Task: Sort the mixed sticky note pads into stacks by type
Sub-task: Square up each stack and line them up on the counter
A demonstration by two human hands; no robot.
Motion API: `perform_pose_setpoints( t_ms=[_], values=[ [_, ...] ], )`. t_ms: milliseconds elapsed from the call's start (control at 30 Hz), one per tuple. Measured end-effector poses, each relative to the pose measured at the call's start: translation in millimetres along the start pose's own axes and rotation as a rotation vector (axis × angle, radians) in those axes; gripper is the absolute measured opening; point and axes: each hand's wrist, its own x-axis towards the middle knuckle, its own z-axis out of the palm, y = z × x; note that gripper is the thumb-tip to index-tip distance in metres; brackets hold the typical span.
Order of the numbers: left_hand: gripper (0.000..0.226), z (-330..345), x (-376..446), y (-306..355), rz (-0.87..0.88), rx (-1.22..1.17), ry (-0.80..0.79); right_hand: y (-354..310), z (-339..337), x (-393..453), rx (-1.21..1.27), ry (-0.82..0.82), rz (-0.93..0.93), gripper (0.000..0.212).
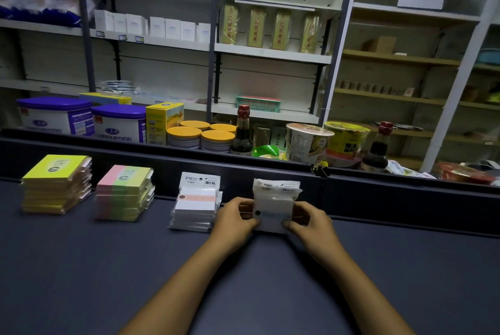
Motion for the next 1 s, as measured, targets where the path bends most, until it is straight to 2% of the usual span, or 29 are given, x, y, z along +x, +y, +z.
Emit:
perform_pose_setpoints(
  t_ms=[133,300,367,500,633,733,1000],
  values=[
    [0.036,1,0,-3,0.007,0.012,-0.007,2,2,-2,-0.063,-0.01,0.004,0.038],
    [0.038,-1,1,-2,0.002,-0.014,0.01,0,-1,-1,-0.019,-0.004,0.032,0.035],
    [0.036,-3,2,0,-0.005,-0.053,0.017,-2,-3,0,0.049,0.009,0.064,0.03],
    [0.028,-2,1,1,-0.051,-0.156,0.04,-2,-7,-1,0.208,-0.012,0.182,0.006],
    [0.02,2,-3,2,-0.122,-0.121,0.018,-2,-9,-3,0.205,-0.038,0.287,0.015],
    [0.032,4,-4,3,-0.132,-0.082,-0.001,-2,-9,-3,0.173,-0.017,0.313,0.021],
    [0.035,6,-7,7,-0.104,0.114,0.018,-6,-9,-5,-0.006,0.005,0.339,0.036]
  ],
)
